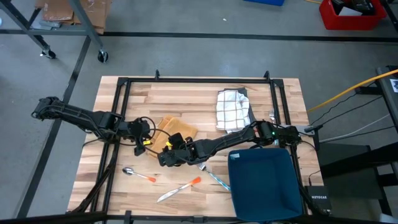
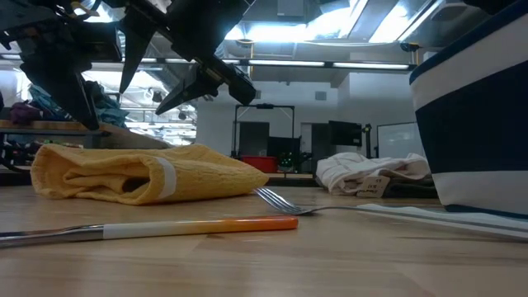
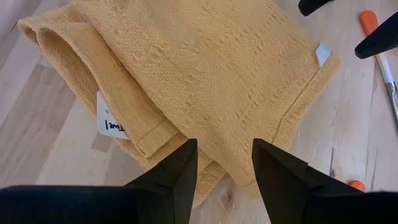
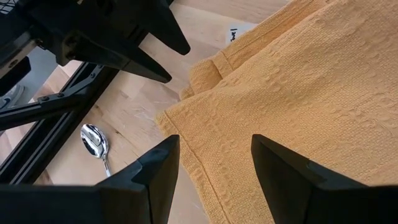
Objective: Fold towel
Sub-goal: Stack the orange towel on top of the white towel
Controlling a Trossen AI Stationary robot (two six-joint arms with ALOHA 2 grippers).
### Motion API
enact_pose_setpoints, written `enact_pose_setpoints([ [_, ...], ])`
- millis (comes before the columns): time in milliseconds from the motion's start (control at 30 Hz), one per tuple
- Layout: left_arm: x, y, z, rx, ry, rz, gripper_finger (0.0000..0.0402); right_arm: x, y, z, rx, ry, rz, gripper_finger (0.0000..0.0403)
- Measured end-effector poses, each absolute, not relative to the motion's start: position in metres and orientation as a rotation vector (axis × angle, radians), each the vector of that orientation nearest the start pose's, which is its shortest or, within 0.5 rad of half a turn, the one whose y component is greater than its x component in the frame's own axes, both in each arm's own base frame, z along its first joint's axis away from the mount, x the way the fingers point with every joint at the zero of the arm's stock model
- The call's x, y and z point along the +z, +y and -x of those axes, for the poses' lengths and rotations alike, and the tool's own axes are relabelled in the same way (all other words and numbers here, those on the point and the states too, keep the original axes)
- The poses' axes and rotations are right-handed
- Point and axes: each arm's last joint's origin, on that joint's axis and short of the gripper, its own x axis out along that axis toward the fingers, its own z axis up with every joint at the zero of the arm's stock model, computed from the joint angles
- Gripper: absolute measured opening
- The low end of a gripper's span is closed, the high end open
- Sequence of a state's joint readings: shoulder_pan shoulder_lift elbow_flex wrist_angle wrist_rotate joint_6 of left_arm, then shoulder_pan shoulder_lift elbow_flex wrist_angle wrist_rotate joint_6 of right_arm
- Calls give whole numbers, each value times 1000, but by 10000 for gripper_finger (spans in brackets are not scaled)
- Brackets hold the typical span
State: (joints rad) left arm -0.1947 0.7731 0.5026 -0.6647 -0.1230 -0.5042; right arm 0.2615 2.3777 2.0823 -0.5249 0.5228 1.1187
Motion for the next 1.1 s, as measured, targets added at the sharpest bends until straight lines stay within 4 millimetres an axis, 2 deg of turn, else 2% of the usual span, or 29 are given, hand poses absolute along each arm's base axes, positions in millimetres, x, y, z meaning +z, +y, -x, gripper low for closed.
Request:
enact_pose_setpoints([
  [367,203,-24,-138,199,910,383,145,204,118,-513,-623,532,-815,205],
  [633,198,-23,-132,214,991,363,145,199,79,-517,-637,637,-932,205],
  [800,194,-21,-124,242,1083,338,145,191,61,-509,-704,779,-944,205],
  [1100,194,-21,-125,231,1065,333,145,184,67,-492,-741,993,-928,205],
])
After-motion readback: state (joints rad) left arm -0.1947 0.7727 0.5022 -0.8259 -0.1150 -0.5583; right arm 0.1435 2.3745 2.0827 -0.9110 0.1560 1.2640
